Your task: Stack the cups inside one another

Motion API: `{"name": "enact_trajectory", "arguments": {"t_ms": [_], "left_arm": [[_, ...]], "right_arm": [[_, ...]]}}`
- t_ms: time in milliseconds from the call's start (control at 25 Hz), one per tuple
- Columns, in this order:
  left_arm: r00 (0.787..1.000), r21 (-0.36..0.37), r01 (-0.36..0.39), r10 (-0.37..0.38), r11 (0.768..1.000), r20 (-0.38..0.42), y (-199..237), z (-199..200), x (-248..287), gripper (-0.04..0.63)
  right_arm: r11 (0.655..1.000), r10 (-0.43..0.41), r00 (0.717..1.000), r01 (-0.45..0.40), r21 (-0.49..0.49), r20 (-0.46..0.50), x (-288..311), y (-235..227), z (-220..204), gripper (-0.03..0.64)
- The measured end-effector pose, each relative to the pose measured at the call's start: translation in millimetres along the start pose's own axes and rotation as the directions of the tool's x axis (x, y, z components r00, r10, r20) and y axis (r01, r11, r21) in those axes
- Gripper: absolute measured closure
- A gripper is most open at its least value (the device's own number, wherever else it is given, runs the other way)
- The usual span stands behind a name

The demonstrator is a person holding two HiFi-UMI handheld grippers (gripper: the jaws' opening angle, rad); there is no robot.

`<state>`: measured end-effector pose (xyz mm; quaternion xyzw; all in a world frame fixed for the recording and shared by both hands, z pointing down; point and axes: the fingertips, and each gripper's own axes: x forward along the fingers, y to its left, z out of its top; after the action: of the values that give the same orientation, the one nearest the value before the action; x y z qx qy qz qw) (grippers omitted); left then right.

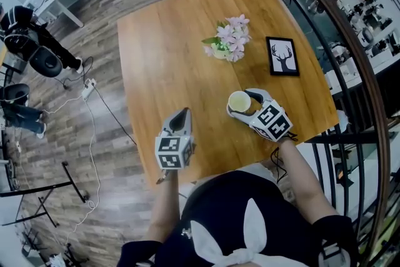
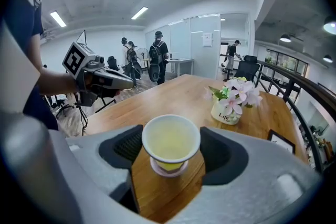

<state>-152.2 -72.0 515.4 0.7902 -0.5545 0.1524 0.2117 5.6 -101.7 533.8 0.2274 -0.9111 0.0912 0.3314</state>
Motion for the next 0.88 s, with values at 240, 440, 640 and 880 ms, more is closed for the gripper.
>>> {"name": "enact_trajectory", "arguments": {"t_ms": [240, 440, 640, 880], "left_arm": [[1.0, 0.001, -0.002, 0.002, 1.0, -0.018, 0, 0, 3, 0.584], [1.0, 0.004, -0.003, 0.003, 1.0, -0.019, 1, -1, 8, 0.584], [1.0, 0.005, 0.004, -0.004, 1.0, -0.027, 3, -11, 14, 0.584], [0.998, 0.001, 0.031, -0.031, 1.0, -0.049, -6, -8, 17, 0.584]], "right_arm": [[1.0, 0.009, 1.0, -0.009, 0.028, -0.012, 8, -1, -14, 0.278], [0.999, 0.01, 1.0, -0.01, 0.043, -0.014, 18, -3, -26, 0.278], [0.999, 0.01, 0.999, -0.008, 0.051, -0.035, 27, -2, -39, 0.276], [0.999, 0.0, 0.998, 0.002, 0.041, -0.066, 34, -1, -50, 0.275]]}}
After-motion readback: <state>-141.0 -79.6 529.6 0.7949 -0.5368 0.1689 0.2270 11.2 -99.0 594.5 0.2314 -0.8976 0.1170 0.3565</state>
